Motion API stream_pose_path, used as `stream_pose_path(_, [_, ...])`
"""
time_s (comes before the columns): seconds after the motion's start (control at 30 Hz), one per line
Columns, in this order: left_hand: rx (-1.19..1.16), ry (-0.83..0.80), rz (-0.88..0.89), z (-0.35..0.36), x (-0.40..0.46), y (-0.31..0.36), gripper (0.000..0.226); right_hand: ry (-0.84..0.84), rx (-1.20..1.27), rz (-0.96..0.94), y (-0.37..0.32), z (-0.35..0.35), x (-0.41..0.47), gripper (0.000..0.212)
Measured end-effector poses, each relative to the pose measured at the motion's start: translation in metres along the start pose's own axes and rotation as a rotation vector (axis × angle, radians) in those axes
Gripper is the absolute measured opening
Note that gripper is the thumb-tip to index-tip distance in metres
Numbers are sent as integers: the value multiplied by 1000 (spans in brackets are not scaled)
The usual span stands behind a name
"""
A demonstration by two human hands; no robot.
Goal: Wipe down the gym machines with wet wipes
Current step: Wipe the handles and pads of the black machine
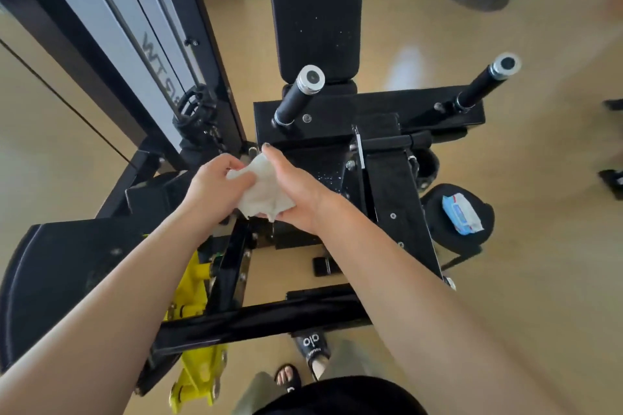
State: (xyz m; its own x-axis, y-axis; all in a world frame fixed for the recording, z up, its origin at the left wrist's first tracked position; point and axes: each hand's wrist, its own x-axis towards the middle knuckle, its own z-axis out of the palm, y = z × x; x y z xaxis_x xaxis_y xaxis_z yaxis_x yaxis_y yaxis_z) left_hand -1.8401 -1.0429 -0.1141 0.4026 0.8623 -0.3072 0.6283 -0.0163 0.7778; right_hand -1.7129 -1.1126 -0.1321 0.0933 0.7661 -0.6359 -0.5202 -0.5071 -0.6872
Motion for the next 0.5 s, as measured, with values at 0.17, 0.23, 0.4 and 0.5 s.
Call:
stream_pose_path(0.17, [-218,-112,-115,23,-24,-4,13,99,-167,-128,17,-15,-57,49])
stream_pose_path(0.23, [-321,-198,-185,36,-32,-9,16,133,-273,-180,26,-19,-79,46])
stream_pose_path(0.4, [-268,-119,-244,71,-39,-8,31,557,-371,-533,33,-55,-120,17])
stream_pose_path(0.5, [-246,-41,-255,93,-40,6,39,943,-401,-631,30,-93,-129,12])
